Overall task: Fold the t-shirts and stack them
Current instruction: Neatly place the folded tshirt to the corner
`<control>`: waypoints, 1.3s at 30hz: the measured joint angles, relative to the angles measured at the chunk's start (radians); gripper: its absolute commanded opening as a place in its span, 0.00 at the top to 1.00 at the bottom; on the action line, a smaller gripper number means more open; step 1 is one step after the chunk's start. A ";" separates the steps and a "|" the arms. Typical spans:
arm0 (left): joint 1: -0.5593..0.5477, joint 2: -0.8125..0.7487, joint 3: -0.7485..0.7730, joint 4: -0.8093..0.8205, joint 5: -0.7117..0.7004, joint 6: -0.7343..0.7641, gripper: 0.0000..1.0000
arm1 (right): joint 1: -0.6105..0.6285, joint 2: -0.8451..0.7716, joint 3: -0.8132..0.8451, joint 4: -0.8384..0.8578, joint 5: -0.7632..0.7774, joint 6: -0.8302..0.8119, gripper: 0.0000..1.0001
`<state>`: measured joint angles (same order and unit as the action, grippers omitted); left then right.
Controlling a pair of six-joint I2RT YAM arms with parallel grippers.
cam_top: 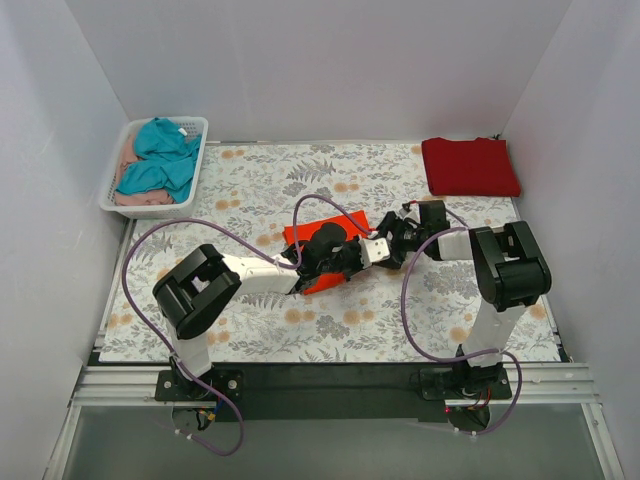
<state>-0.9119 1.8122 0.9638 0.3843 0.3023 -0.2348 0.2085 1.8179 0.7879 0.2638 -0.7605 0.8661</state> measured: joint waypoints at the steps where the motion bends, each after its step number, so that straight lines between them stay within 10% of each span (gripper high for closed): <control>1: 0.000 0.000 0.000 -0.002 0.003 -0.002 1.00 | 0.004 0.014 0.009 0.014 0.000 0.017 0.24; 16: 0.014 0.000 0.000 -0.010 0.022 -0.011 1.00 | 0.073 0.128 0.075 0.154 0.079 0.124 0.53; 19: 0.024 0.000 0.008 -0.018 0.027 -0.029 0.96 | 0.083 0.134 0.075 0.158 0.103 0.125 0.76; 21: 0.035 0.000 0.026 -0.039 0.032 -0.046 0.71 | 0.086 0.146 0.085 0.150 0.119 0.108 0.97; 25: 0.082 -0.033 0.050 -0.094 0.049 -0.109 0.48 | 0.084 0.170 0.184 0.029 0.136 -0.013 0.99; 39: 0.361 -0.399 -0.022 -0.388 0.046 -0.331 0.43 | 0.002 0.183 0.690 -0.484 0.403 -0.744 0.99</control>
<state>-0.5507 1.4136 0.9417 -0.0032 0.3485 -0.5655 0.2104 2.0014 1.4784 -0.2207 -0.3573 0.1223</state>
